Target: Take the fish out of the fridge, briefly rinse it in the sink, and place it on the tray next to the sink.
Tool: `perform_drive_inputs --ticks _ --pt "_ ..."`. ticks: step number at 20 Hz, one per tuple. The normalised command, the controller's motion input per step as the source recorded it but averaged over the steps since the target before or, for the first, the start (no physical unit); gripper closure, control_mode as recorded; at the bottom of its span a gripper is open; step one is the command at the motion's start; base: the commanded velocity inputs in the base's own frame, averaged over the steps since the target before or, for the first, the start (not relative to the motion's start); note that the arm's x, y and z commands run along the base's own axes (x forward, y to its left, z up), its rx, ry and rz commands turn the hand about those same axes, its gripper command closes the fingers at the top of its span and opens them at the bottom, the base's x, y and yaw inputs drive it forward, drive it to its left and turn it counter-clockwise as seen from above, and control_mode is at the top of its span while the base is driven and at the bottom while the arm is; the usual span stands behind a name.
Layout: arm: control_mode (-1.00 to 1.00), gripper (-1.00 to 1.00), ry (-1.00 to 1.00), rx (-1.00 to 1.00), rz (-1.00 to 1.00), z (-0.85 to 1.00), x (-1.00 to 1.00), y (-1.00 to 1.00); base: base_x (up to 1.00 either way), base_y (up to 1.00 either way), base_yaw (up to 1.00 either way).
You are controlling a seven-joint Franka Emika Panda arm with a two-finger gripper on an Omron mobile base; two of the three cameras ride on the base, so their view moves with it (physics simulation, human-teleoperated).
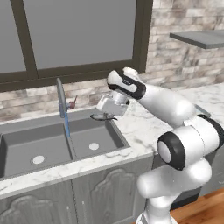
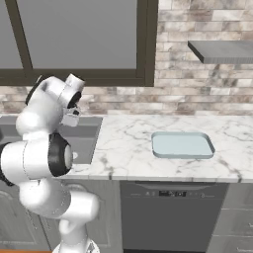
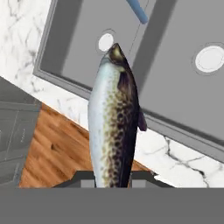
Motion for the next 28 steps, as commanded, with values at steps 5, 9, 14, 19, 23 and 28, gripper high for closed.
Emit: perform_drive_inputs --ticks 5,9,14,19,23,28 --pt "-1.0 1.0 -0.29 -0.32 -0.34 0.44 -0.81 -0.43 0.0 0.0 0.0" --pt "-1.0 1.0 -0.06 -0.4 -0.5 -0.06 -0.66 -0.16 0.0 0.0 0.0" --pt "-1.0 1.0 -0.01 -0.12 -0.18 0.0 -0.17 0.0 0.0 0.0 0.0" --pt "-1.0 1.0 -0.04 0.0 -0.23 0.01 -0.17 -0.73 0.0 0.0 0.0" --pt "-1.0 1.0 -0.01 0.0 -0.42 0.1 -0.02 -1.0 0.0 0.0 0.0" --pt "-1.0 1.0 0.0 -0.12 -0.49 0.01 0.03 -1.0 0.0 0.0 0.0"
